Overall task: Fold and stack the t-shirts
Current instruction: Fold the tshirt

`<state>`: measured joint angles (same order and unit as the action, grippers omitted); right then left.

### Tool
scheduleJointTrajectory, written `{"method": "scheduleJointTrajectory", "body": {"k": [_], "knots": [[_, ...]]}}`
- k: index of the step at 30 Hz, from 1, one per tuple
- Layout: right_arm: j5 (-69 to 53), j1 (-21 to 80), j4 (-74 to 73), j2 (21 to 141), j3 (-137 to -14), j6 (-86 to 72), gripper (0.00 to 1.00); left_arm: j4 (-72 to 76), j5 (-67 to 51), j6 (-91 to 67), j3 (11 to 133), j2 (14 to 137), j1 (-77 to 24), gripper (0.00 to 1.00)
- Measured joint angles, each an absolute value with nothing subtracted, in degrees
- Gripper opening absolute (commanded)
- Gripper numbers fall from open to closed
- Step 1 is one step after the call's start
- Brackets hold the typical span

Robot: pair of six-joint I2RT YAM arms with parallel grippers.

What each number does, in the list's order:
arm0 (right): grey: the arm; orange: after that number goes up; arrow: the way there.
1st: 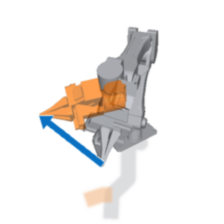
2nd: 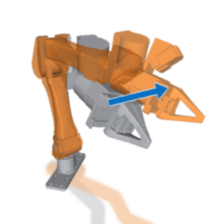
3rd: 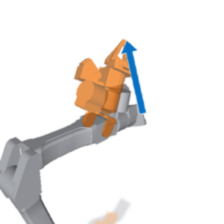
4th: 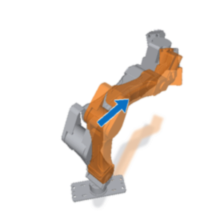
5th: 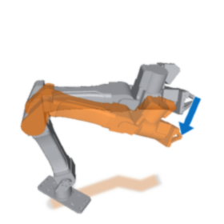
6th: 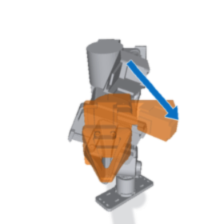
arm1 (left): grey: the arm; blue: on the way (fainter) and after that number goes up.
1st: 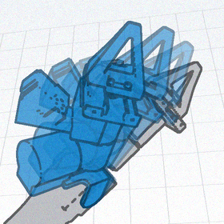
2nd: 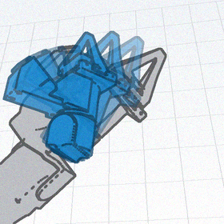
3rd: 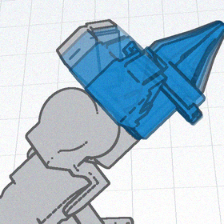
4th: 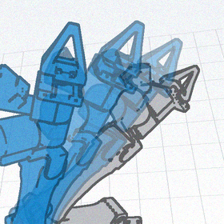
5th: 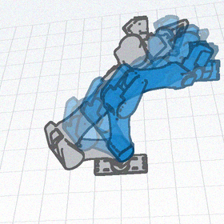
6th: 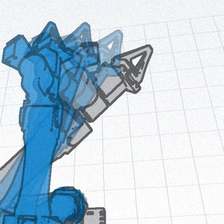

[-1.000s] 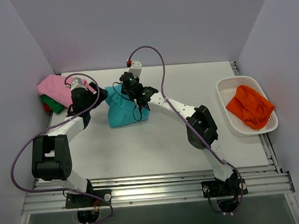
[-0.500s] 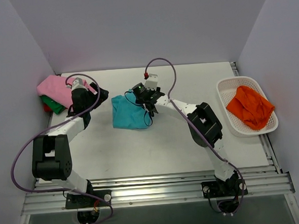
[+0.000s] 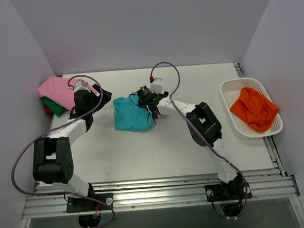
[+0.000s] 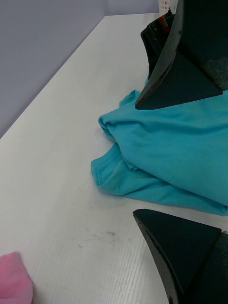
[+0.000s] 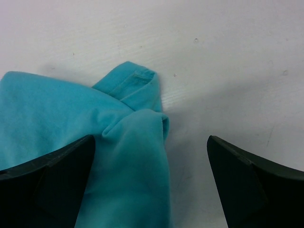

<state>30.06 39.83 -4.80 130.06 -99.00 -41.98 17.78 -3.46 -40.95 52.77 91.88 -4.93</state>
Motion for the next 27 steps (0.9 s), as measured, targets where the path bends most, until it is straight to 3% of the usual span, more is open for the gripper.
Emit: {"method": "scheduleJointTrajectory", "body": {"k": [17, 27], "knots": [[28.8, 34.4, 11.2, 137.8, -102.1, -37.0, 1.00, 15.6, -1.0, -43.0, 51.6, 91.3, -10.8, 0.96], [29.2, 32.3, 19.5, 139.3, -101.5, -34.7, 1.00, 11.6, 4.6, -45.0, 47.4, 77.8, -14.6, 0.96]]}}
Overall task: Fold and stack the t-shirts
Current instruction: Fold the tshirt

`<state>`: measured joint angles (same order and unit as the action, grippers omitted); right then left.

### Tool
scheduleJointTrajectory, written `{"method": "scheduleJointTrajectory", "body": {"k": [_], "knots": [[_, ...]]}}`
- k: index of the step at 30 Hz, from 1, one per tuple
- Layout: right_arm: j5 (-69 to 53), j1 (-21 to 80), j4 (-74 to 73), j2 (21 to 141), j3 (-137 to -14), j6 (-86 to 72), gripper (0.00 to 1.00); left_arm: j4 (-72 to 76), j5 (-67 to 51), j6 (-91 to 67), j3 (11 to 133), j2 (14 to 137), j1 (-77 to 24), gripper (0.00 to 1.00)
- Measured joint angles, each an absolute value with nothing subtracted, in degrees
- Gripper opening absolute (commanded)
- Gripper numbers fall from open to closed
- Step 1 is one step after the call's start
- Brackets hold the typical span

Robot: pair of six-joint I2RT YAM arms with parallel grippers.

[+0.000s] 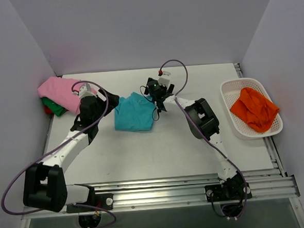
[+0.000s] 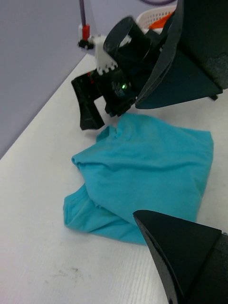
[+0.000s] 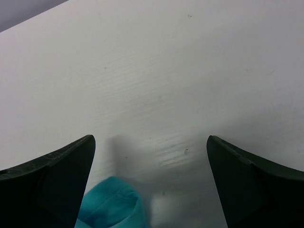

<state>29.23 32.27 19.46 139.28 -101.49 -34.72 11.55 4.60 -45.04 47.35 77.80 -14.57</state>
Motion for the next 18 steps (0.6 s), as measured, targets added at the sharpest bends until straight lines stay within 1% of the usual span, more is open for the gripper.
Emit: {"method": "scheduleJointTrajectory", "body": {"k": [5, 7, 9, 12, 15, 18], "knots": [[31.7, 31.9, 20.3, 136.5, -97.2, -32.8, 1.00, 9.9, 12.1, -52.1, 41.6, 63.8, -23.0, 0.95], [32.5, 31.9, 20.4, 133.1, -93.6, -32.7, 1.00, 12.3, 14.8, -57.6, 36.1, 58.5, -27.4, 0.95], [33.3, 31.9, 20.6, 127.7, -88.5, -33.0, 1.00, 18.2, 19.4, -63.8, 27.1, 55.0, -32.6, 0.94], [34.5, 31.9, 21.3, 117.5, -80.1, -34.3, 1.00, 20.0, 25.5, -70.3, 19.4, 57.1, -38.5, 0.94], [35.9, 31.9, 22.5, 105.8, -70.8, -36.1, 1.00, 20.3, 30.9, -75.1, 18.3, 62.0, -42.0, 0.94], [37.3, 31.9, 22.9, 96.6, -64.4, -37.5, 1.00, 23.6, 35.4, -79.8, 19.0, 67.2, -44.1, 0.94]]}}
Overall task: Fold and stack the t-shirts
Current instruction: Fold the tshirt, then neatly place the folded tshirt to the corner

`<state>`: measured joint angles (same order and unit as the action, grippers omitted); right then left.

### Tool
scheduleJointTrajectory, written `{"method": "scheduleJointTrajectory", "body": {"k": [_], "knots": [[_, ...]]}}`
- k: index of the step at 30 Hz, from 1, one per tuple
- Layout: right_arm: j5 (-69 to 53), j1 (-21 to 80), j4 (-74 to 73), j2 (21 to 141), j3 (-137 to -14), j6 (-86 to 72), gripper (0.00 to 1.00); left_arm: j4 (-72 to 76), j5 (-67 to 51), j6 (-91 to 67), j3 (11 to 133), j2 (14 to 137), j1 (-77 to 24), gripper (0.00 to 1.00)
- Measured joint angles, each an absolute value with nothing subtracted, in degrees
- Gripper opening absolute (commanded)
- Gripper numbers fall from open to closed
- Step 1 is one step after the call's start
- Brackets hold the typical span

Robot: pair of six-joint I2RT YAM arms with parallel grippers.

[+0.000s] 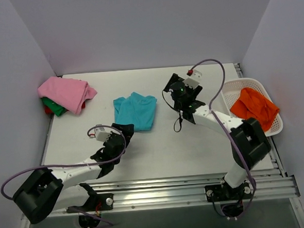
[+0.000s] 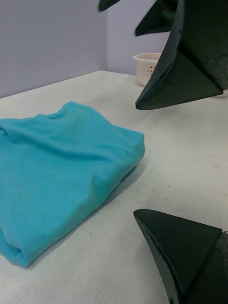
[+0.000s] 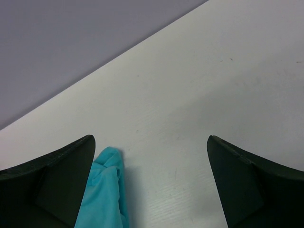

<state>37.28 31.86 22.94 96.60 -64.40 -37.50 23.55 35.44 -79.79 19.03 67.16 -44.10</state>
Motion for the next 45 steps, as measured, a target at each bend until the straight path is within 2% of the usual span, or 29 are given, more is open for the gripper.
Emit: {"method": "scheduleJointTrajectory", "body": {"k": [5, 11, 20, 22, 23, 24, 27, 28, 29, 32, 36, 40, 45], "knots": [[39.6, 31.9, 21.6, 84.2, -56.4, -39.0, 1.00, 27.4, 38.3, -87.2, 23.4, 79.9, -44.3, 0.94], [42.6, 31.9, 19.2, 74.9, -51.5, -39.5, 1.00, 31.2, 36.5, -94.8, 30.7, 93.6, -43.0, 0.94], [45.7, 31.7, 17.0, 70.5, -48.0, -39.6, 1.00, 36.7, 29.7, -102.3, 43.9, 109.2, -37.4, 0.94], [45.9, 31.5, 16.6, 70.1, -47.6, -39.6, 1.00, 40.2, 27.4, -102.6, 47.2, 113.4, -35.1, 0.97], [46.2, 31.4, 16.4, 69.9, -47.5, -39.6, 1.00, 42.7, 26.0, -102.4, 49.1, 116.0, -33.8, 0.85], [46.3, 31.2, 16.3, 69.7, -47.4, -39.6, 1.00, 46.6, 23.9, -102.0, 51.4, 119.4, -32.1, 0.55], [46.4, 31.0, 16.2, 68.4, -47.0, -39.6, 1.00, 54.9, 17.5, -99.5, 57.6, 129.8, -27.2, 0.12], [46.3, 31.0, 16.2, 67.8, -46.7, -39.6, 1.00, 57.1, 17.4, -99.0, 58.4, 131.3, -26.6, 0.06], [46.3, 31.0, 16.2, 67.0, -46.3, -39.6, 1.00, 58.3, 17.0, -98.0, 58.6, 132.3, -26.4, 0.03], [46.3, 30.7, 16.3, 64.8, -44.8, -39.6, 1.00, 58.2, 15.6, -95.5, 60.2, 133.7, -25.6, 0.02], [46.4, 30.3, 16.5, 62.9, -43.8, -39.6, 1.00, 51.1, 10.5, -93.1, 61.7, 131.8, -24.7, 0.02], [46.3, 30.3, 16.5, 61.9, -43.5, -39.6, 1.00, 34.0, -5.2, -80.9, 84.4, 137.4, -15.0, 0.02], [46.0, 30.0, 17.0, 60.3, -42.8, -39.6, 1.00, 12.0, -9.8, -64.2, 104.8, 137.1, -4.6, 0.02]]}}
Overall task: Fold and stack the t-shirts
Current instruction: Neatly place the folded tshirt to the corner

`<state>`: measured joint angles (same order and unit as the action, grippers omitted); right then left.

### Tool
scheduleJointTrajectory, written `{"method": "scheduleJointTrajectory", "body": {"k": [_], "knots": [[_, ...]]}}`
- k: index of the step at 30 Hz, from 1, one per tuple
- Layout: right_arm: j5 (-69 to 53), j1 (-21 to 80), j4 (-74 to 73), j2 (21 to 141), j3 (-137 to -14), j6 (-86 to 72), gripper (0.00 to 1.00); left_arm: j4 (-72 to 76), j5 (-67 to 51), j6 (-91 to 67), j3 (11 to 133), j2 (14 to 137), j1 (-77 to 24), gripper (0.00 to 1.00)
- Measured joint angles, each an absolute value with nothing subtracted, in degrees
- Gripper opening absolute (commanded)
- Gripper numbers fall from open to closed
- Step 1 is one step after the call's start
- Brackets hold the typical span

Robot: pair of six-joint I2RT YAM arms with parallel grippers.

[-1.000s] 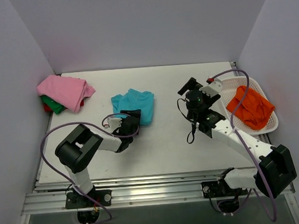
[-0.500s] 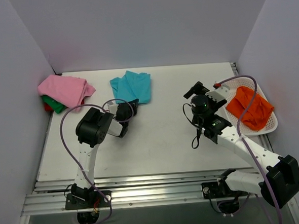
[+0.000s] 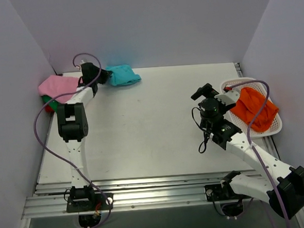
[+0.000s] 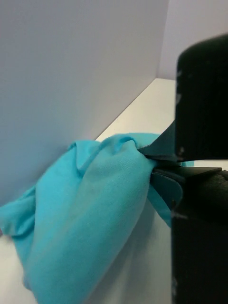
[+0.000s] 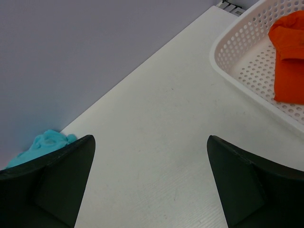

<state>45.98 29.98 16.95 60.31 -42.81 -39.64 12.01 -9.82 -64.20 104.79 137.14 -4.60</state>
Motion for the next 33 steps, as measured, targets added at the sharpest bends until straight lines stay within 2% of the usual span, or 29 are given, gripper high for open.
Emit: {"method": "scheduleJointTrajectory", "body": {"k": [11, 19, 24, 30, 33], "knots": [[44.6, 29.5, 18.0, 56.6, -40.4, -39.6, 1.00, -29.5, -10.3, -37.4, 139.8, 137.3, -1.6, 0.02], [41.7, 29.2, 19.5, 56.5, -39.7, -39.9, 1.00, -40.9, -11.2, -33.0, 146.5, 138.7, 7.6, 0.02], [39.7, 29.2, 20.7, 56.7, -39.5, -40.1, 1.00, -44.9, -9.0, -31.2, 143.9, 138.0, 13.3, 0.02], [37.3, 29.2, 22.6, 58.1, -39.5, -40.5, 1.00, -44.1, -7.7, -30.9, 123.6, 127.6, 18.2, 0.02], [35.7, 29.2, 23.1, 58.8, -39.3, -40.8, 1.00, -44.6, -6.8, -30.5, 119.3, 122.5, 19.8, 0.02]]}}
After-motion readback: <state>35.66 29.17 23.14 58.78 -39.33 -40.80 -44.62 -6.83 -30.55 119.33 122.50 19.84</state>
